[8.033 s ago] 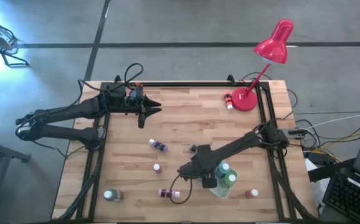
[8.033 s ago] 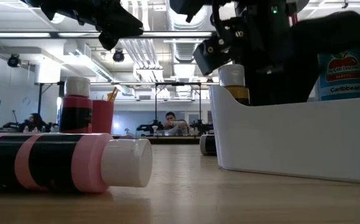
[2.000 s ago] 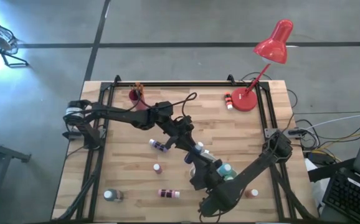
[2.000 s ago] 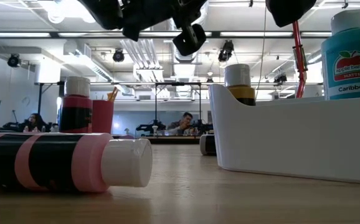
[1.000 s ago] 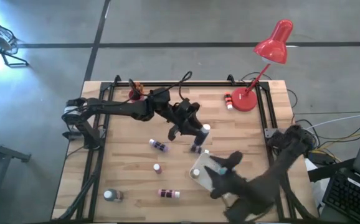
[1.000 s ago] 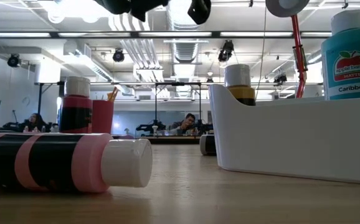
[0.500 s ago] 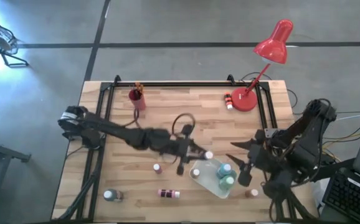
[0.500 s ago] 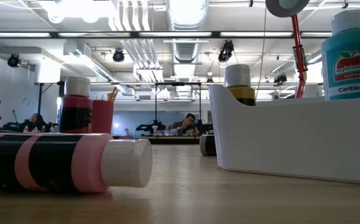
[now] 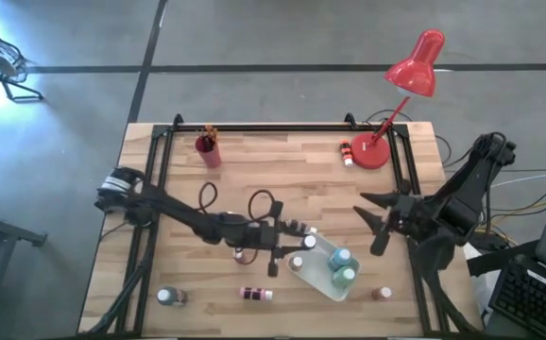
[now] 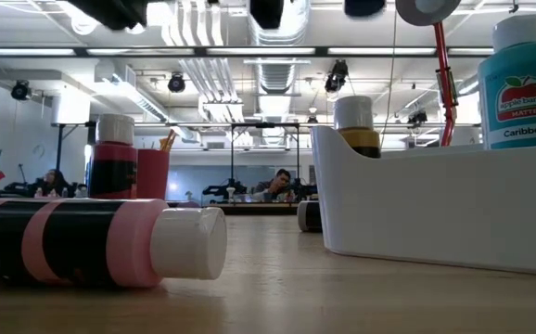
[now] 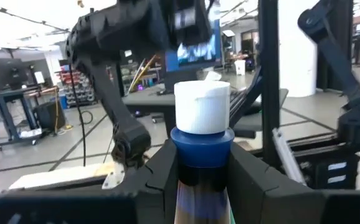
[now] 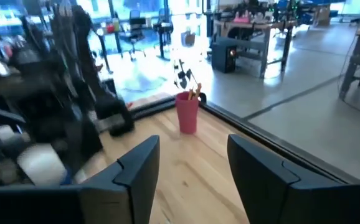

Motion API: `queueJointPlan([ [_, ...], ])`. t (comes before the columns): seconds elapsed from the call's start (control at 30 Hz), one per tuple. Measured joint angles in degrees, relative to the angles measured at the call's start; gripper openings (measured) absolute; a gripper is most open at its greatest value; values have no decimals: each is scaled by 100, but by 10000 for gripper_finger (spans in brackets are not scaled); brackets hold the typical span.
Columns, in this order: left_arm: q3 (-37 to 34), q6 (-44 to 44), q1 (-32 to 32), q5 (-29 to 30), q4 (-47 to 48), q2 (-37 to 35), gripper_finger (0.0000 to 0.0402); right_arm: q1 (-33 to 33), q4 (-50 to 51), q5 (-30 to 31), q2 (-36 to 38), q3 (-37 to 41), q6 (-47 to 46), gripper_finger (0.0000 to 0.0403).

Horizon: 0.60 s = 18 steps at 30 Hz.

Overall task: Pick & Place Paint Supplies
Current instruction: Put the blue paint bottle into the white bin

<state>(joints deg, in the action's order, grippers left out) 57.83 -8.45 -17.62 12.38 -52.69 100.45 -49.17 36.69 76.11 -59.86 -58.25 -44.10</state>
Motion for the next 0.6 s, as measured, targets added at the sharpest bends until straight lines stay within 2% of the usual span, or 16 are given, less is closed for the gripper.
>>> queueJointPlan([
  [0.2, 26, 110, 27, 5, -913, 758, 103, -7, -442, 60, 405, 407, 274, 174],
  [0.33, 191, 133, 35, -69, -1026, 1103, 103, -7, -436, 61, 495, 502, 285, 168],
  [0.5, 396, 128, 116, -862, -926, 1359, 103, -7, -486, 62, 484, 504, 401, 160],
  [0.6, 378, 281, 321, -1569, -893, 1519, 103, -7, -544, 57, 446, 508, 425, 155],
])
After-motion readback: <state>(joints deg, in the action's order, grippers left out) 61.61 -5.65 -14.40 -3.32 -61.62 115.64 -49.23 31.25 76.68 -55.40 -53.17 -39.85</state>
